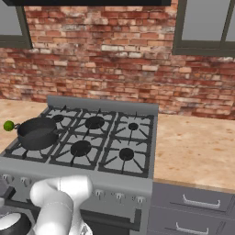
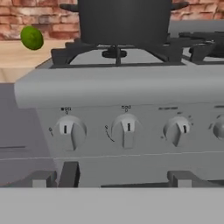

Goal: Turn on the burner for the pot on the stove. Wait thirty seconds for the pot to heat up. Then add the lime to the pot.

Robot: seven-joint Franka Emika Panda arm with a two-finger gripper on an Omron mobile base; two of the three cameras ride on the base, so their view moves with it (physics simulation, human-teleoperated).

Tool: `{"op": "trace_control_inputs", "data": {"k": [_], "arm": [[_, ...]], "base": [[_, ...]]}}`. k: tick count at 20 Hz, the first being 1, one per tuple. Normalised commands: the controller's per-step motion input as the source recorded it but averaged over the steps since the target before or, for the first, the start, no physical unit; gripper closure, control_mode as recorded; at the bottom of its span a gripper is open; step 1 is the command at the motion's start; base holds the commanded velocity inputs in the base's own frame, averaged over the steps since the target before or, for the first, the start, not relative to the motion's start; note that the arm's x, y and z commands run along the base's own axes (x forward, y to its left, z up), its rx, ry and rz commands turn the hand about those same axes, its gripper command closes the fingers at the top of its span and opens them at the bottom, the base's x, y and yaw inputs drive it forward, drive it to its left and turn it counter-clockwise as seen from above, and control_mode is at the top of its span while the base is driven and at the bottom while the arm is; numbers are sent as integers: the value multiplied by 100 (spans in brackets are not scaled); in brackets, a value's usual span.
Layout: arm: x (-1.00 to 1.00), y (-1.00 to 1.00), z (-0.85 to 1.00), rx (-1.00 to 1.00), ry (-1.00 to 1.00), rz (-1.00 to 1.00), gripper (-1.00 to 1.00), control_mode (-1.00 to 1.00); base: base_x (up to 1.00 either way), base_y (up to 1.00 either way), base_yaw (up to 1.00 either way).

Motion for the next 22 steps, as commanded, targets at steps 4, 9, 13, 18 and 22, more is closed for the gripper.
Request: {"op": "trace_control_inputs", "data": {"k": [4, 9, 13, 18, 22], "arm": [[0, 27, -22, 0, -17, -1, -100, -100], [-2, 21, -24, 2, -19, 0, -100, -100], [-7, 31, -20, 0, -24, 1, -100, -100], [0, 22, -9, 0, -17, 3, -100, -100], [0, 11, -1, 0, -7, 0, -100, -100]], "base": [[0, 0, 0], [0, 0, 0], [0, 0, 0], [0, 0, 0], [0, 0, 0]]}}
